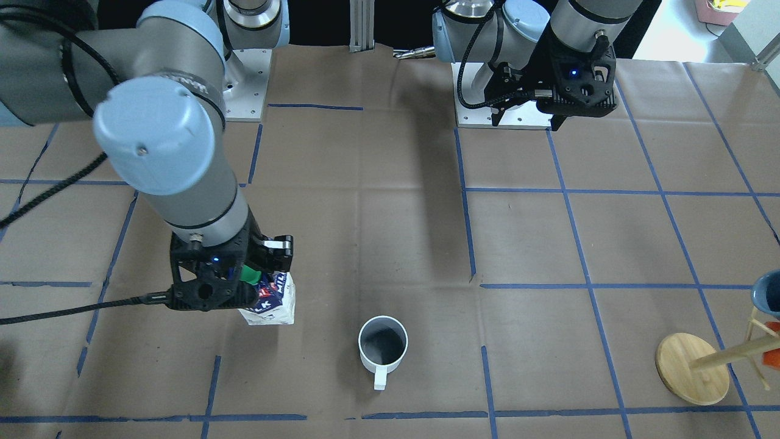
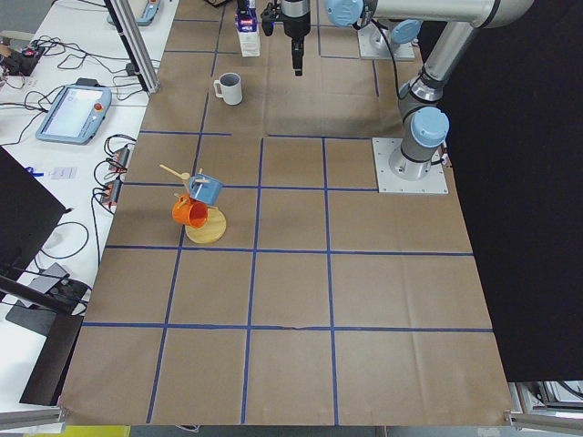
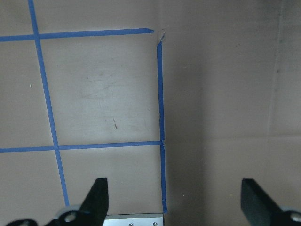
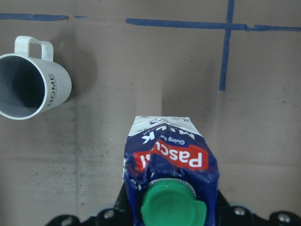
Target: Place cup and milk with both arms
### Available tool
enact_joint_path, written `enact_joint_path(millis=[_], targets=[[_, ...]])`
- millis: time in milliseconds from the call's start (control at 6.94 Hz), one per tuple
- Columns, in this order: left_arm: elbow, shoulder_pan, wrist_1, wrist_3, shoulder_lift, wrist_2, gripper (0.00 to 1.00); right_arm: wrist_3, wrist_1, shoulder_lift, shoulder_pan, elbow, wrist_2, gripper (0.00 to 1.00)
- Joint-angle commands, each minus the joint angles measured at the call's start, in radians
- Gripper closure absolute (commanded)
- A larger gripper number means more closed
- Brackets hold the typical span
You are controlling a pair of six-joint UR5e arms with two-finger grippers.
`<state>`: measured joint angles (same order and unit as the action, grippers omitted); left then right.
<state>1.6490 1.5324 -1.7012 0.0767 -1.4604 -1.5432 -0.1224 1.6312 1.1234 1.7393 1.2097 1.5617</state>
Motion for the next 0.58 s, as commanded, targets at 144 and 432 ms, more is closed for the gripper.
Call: enact_joint_path(millis=[144, 432], targets=[[0.000, 0.000, 0.000, 0.000, 0.000, 0.000, 0.00, -0.167, 0.038, -0.111, 0.066, -0.078, -0.043, 0.44], [0.000, 0.000, 0.000, -0.002, 0.000, 0.000, 0.00, -0.204, 0.064, -0.157, 0.078, -0.111, -0.063, 0.44]])
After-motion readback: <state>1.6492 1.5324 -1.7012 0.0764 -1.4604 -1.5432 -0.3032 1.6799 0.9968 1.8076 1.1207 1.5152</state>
